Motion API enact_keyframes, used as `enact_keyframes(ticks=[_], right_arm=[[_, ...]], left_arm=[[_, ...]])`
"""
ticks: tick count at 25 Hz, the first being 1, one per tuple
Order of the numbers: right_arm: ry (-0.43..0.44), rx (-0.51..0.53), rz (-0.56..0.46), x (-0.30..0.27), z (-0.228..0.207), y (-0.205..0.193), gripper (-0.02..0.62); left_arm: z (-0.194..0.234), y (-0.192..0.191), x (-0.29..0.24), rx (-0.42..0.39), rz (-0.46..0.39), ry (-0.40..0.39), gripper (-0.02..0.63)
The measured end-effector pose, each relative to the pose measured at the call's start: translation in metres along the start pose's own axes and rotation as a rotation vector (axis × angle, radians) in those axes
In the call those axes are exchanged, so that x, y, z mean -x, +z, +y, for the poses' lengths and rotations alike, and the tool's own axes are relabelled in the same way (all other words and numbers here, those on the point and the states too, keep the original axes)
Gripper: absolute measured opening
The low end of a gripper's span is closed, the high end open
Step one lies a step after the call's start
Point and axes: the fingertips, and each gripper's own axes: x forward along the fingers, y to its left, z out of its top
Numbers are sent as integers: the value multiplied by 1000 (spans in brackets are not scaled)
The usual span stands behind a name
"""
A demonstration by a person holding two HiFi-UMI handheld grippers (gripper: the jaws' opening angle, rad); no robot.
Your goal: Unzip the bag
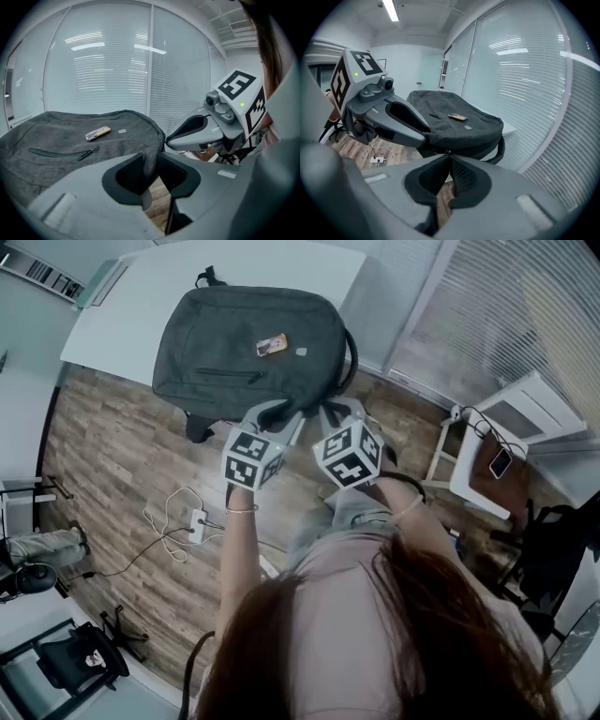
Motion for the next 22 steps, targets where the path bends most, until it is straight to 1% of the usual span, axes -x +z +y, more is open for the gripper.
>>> enact_keyframes(ticks=[5, 11, 15, 22], right_arm=[[-50, 21, 30, 3, -7, -1, 11], [-123, 73, 67, 1, -26, 0, 11], [-127, 107, 83, 1, -34, 1, 11], [-105, 115, 82, -5, -53, 2, 11]], left_arm=[[0, -1, 2, 39, -18, -33, 107], [1, 0, 3, 36, -50, -43, 104], [-1, -2, 4, 40, -52, -51, 103], [-1, -1, 2, 23, -63, -47, 101]])
